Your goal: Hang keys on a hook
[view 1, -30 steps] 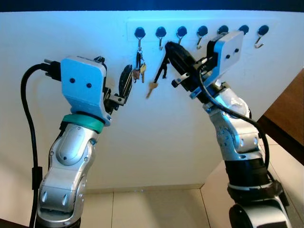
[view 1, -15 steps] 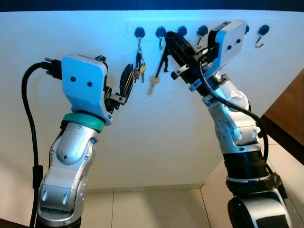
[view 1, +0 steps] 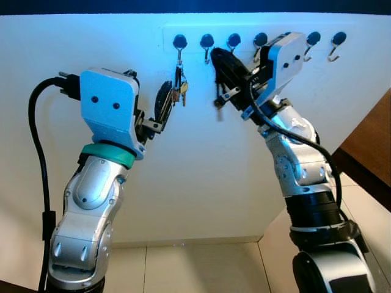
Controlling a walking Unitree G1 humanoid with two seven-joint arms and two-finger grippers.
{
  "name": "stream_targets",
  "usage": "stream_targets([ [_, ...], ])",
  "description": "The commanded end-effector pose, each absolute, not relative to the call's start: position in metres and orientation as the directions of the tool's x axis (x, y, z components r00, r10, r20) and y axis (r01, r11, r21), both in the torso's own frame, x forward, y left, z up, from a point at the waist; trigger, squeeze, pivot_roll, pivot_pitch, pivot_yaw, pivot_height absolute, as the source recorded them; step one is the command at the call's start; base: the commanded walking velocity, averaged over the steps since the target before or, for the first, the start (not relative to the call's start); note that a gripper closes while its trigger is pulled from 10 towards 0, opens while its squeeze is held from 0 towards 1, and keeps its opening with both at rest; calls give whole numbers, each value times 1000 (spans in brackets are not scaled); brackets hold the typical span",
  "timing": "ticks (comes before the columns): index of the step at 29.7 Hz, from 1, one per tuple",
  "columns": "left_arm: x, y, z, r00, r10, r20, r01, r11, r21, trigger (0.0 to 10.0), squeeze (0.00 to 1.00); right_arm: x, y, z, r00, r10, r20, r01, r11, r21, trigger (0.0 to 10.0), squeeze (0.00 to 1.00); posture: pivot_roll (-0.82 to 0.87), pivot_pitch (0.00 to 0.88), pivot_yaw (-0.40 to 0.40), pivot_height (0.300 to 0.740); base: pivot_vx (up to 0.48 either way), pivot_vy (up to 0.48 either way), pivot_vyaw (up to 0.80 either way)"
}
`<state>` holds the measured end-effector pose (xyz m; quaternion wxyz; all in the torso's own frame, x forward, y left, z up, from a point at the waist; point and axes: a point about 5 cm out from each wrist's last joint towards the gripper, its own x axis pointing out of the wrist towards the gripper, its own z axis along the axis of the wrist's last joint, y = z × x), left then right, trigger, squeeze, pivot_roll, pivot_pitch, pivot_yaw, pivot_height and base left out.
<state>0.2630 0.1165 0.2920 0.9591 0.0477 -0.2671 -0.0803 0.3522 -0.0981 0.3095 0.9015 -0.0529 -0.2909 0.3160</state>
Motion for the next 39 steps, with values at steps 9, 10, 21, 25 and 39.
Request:
stream_targets([
  [9, 262, 116, 292, 848, -183, 497, 132, 982, 135, 10000, 0, 341, -84, 323, 539, 653, 532, -594, 743, -310, 10000, 0, -99, 70, 75, 740, 0, 0, 0],
  [10, 262, 116, 292, 848, -183, 497, 132, 982, 135, 10000, 0, 341, -84, 323, 539, 653, 532, -594, 743, -310, 10000, 0, -99, 70, 75, 740, 0, 0, 0],
  [21, 262, 115, 293, 847, -185, 498, 137, 982, 131, 10000, 0, 335, -77, 324, 492, 685, 537, -621, 708, -335, 10000, 0, -97, 76, 74, 740, 0, 0, 0],
  [25, 262, 113, 293, 846, -188, 499, 140, 981, 133, 10000, 0, 334, -82, 324, 514, 659, 550, -593, 736, -327, 10000, 0, -93, 66, 69, 740, 0, 0, 0],
  [39, 264, 110, 293, 840, -221, 496, 175, 975, 139, 10000, 0, 328, -121, 281, 710, 486, 509, -460, 868, -187, 10000, 0, -122, 54, 93, 740, 0, 0, 0],
])
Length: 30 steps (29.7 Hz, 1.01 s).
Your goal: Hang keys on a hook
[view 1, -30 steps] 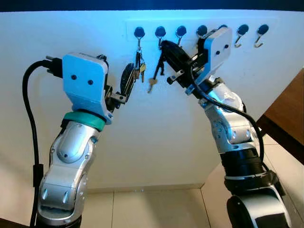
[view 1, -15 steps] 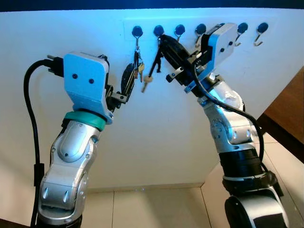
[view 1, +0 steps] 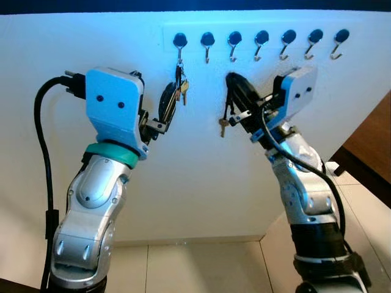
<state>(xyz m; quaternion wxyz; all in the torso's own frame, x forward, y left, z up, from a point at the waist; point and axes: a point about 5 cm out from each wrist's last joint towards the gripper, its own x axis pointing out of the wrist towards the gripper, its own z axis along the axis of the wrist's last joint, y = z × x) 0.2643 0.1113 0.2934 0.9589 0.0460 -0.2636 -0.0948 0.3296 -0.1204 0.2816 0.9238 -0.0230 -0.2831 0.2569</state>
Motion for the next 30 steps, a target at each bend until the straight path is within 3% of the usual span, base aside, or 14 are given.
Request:
stream_targets([
  [1, 265, 109, 292, 840, -223, 495, 177, 974, 139, 10000, 0, 328, -124, 281, 717, 478, 507, -451, 873, -185, 10000, 0, -121, 52, 95, 740, 0, 0, 0],
  [7, 264, 107, 292, 839, -227, 495, 182, 974, 138, 10000, 0, 327, -125, 284, 711, 481, 513, -446, 873, -199, 10000, 0, -119, 50, 97, 740, 0, 0, 0],
  [21, 264, 105, 294, 836, -229, 498, 186, 973, 134, 10000, 0, 333, -94, 333, 556, 589, 587, -521, 797, -306, 10000, 0, -108, 55, 90, 740, 0, 0, 0],
  [30, 263, 104, 294, 836, -227, 499, 185, 974, 133, 10000, 0, 338, -84, 343, 524, 605, 600, -535, 781, -321, 10000, 0, -101, 57, 85, 740, 0, 0, 0],
])
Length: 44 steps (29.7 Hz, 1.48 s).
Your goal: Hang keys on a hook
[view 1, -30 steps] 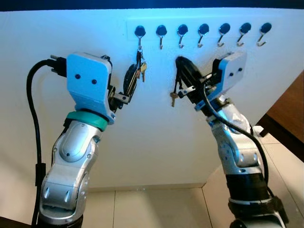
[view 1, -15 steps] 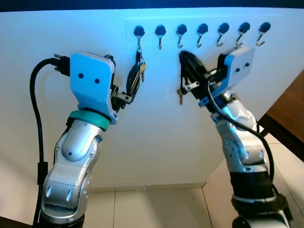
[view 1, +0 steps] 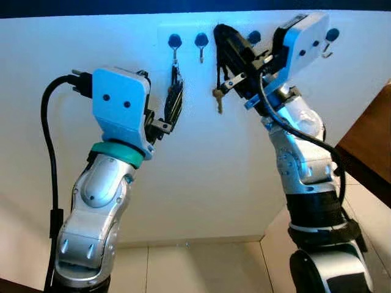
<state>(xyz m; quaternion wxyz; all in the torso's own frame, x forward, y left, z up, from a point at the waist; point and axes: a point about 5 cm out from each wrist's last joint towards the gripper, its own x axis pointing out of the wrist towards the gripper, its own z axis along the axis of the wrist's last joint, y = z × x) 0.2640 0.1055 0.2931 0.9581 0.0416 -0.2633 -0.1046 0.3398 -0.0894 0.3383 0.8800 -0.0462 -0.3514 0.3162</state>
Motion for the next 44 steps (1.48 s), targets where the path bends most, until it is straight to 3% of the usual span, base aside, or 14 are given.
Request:
stream_targets([
  [1, 263, 104, 294, 836, -227, 499, 185, 974, 132, 10000, 0, 339, -84, 343, 525, 605, 599, -536, 781, -320, 10000, 0, -100, 57, 85, 740, 0, 0, 0],
  [17, 263, 103, 294, 837, -224, 499, 183, 974, 130, 10000, 0, 353, -76, 334, 533, 639, 555, -567, 756, -327, 10000, 0, -96, 63, 82, 740, 0, 0, 0],
  [33, 263, 103, 293, 839, -225, 495, 184, 974, 130, 10000, 0, 342, -69, 341, 460, 681, 570, -606, 710, -359, 10000, 0, -100, 69, 85, 740, 0, 0, 0],
  [44, 263, 103, 293, 840, -228, 492, 188, 974, 130, 10000, 0, 342, -71, 332, 468, 709, 528, -604, 693, -394, 10000, 0, -96, 73, 89, 740, 0, 0, 0],
])
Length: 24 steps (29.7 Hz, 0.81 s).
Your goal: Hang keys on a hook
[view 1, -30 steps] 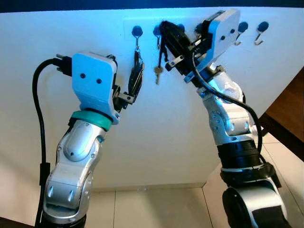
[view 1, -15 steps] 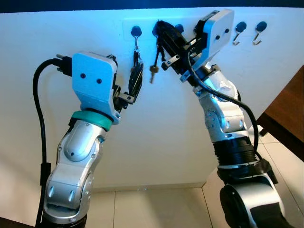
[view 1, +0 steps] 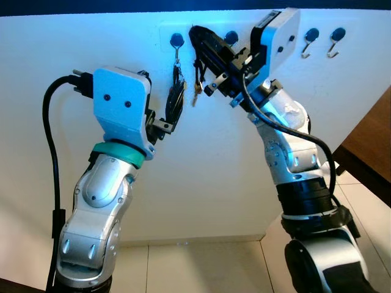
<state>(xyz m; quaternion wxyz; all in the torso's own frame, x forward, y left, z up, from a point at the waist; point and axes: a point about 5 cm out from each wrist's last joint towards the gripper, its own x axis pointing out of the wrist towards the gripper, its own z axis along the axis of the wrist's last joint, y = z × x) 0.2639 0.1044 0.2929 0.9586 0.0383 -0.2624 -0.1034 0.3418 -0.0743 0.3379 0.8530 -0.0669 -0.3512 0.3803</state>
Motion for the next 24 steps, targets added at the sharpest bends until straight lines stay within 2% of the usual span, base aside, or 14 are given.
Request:
stream_targets([
  [1, 263, 103, 293, 840, -228, 492, 188, 974, 130, 10000, 0, 342, -71, 332, 468, 709, 528, -604, 693, -394, 10000, 0, -96, 73, 89, 740, 0, 0, 0],
  [24, 263, 103, 294, 842, -225, 491, 184, 974, 130, 10000, 0, 352, -76, 299, 567, 715, 410, -601, 699, -388, 10000, 0, -90, 87, 92, 740, 0, 0, 0],
])
